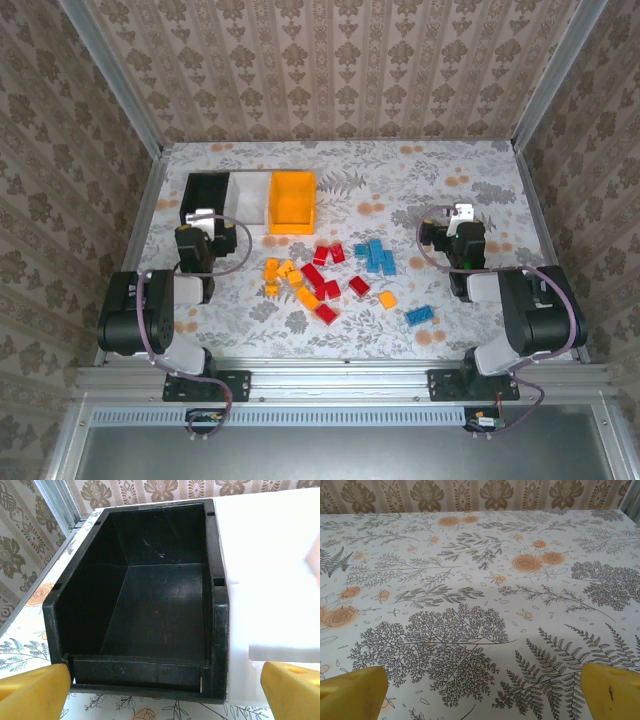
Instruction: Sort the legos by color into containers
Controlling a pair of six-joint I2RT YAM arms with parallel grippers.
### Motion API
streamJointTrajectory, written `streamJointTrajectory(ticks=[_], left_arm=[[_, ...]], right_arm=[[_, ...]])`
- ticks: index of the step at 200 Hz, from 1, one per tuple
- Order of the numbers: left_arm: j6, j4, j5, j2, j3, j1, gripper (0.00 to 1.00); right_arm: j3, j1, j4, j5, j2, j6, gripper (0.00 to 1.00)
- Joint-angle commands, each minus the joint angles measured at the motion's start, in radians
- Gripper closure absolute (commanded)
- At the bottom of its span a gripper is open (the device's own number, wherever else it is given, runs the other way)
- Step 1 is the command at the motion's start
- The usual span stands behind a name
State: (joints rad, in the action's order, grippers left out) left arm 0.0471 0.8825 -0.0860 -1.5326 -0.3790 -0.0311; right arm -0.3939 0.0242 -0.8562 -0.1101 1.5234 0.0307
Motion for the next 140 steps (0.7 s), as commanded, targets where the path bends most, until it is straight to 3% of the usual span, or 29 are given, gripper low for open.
streamJointTrajectory(ticks=[1, 120, 140], left_arm=[[-0.007, 0.001, -0.005, -0.009, -0.015, 0.005, 0.00], [-0.007, 0.003, -0.004, -0.007, -0.014, 0.006, 0.00], [-0.022, -0.074, -0.079, 0.040, -0.037, 0.000, 0.00]], right_arm=[[-0.007, 0.007, -0.013, -0.020, 0.008, 0.011, 0.00], [-0.006, 0.002, -0.014, -0.012, 0.005, 0.012, 0.00], [-0.018, 0.002, 0.041, -0.094, -0.031, 0.046, 0.00]])
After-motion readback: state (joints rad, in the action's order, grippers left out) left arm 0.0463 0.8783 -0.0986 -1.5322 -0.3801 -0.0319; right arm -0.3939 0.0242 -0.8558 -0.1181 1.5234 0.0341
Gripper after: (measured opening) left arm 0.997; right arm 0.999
